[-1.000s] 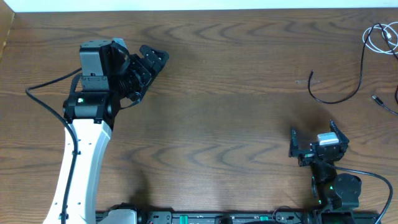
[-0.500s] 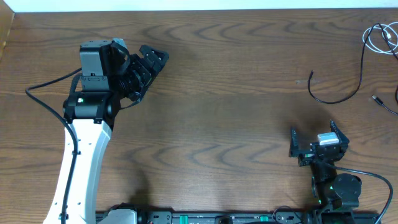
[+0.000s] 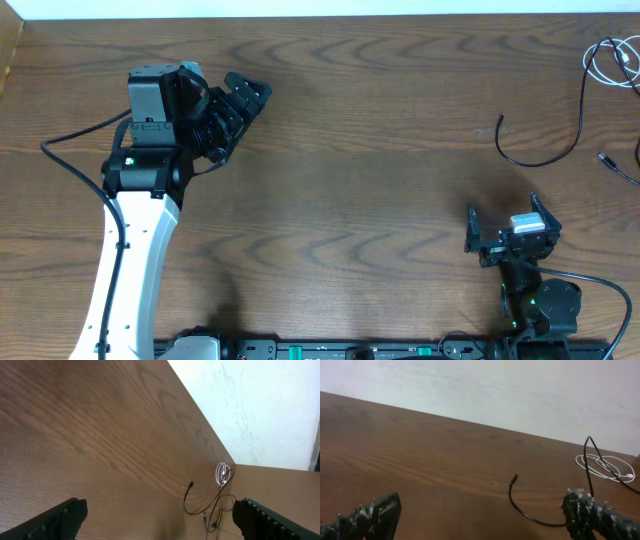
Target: Untangle cables
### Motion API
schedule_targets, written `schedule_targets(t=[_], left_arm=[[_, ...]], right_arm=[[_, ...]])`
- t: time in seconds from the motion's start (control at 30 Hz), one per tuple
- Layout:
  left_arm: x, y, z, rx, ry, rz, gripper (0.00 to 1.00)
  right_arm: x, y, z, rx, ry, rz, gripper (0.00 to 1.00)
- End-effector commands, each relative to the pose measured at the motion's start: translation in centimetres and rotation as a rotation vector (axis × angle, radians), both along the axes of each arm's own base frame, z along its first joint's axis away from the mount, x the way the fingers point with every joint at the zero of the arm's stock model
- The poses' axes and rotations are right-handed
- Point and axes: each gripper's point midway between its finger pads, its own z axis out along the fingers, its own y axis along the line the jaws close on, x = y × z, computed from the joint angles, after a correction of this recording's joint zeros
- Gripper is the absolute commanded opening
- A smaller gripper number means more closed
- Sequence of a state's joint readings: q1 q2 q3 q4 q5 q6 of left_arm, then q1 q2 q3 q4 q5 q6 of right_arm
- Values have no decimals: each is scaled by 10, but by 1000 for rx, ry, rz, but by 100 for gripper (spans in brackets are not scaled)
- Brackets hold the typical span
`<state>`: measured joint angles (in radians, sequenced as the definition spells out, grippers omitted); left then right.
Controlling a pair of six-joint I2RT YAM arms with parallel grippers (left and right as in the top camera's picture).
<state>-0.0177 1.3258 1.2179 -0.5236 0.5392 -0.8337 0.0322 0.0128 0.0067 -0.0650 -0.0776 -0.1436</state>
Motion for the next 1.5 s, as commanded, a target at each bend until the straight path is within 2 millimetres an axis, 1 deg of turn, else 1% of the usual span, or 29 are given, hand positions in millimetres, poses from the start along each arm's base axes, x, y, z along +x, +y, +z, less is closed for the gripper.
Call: schedule_targets(t=[0.0, 0.07, 0.13, 0.23, 0.33, 0.37, 0.43, 0.53, 0.57, 0.6, 0.73, 0.9, 1.0, 1.03, 1.1, 1.23, 1.33, 1.47], left_arm=[[-5, 8, 9, 41, -42, 35, 98], [-8, 19, 8, 81, -52, 84, 98], [-12, 33, 6, 139, -60, 153, 98], [-25, 53, -4, 213, -61, 243, 98], [-50, 80, -19, 309, -65, 361, 98], [-59, 88, -21, 338, -80, 400, 98], [-69, 97, -19, 402, -141, 416, 98], [-76, 98, -6, 584, -321, 302, 98], [-78, 98, -4, 625, -357, 278, 98], [-84, 98, 2, 754, -461, 211, 98], [-92, 98, 4, 880, -577, 166, 98], [-99, 99, -2, 928, -689, 187, 98], [-105, 99, -14, 925, -754, 225, 98], [-108, 99, -21, 924, -771, 234, 98], [-111, 99, -30, 924, -776, 237, 98], [-118, 97, -45, 962, -802, 216, 98], [-122, 91, -54, 1011, -838, 172, 98], [-124, 90, -68, 1011, -843, 169, 98]], right_arm=[[0, 0, -1, -4, 1, 0, 99], [0, 0, -1, -4, 1, 0, 99], [0, 0, -1, -4, 1, 0, 99], [0, 0, -1, -4, 1, 0, 99], [0, 0, -1, -4, 1, 0, 99], [0, 0, -1, -4, 1, 0, 99], [0, 0, -1, -4, 1, 0, 99], [0, 0, -1, -4, 1, 0, 99], [0, 0, -1, -4, 1, 0, 99], [0, 0, -1, -4, 1, 0, 99], [0, 0, -1, -4, 1, 0, 99], [0, 0, -1, -4, 1, 0, 99], [0, 0, -1, -4, 1, 0, 99], [0, 0, -1, -4, 1, 0, 99], [0, 0, -1, -4, 1, 0, 99], [0, 0, -1, -4, 1, 0, 99], [0, 0, -1, -4, 1, 0, 99], [0, 0, -1, -4, 1, 0, 99]])
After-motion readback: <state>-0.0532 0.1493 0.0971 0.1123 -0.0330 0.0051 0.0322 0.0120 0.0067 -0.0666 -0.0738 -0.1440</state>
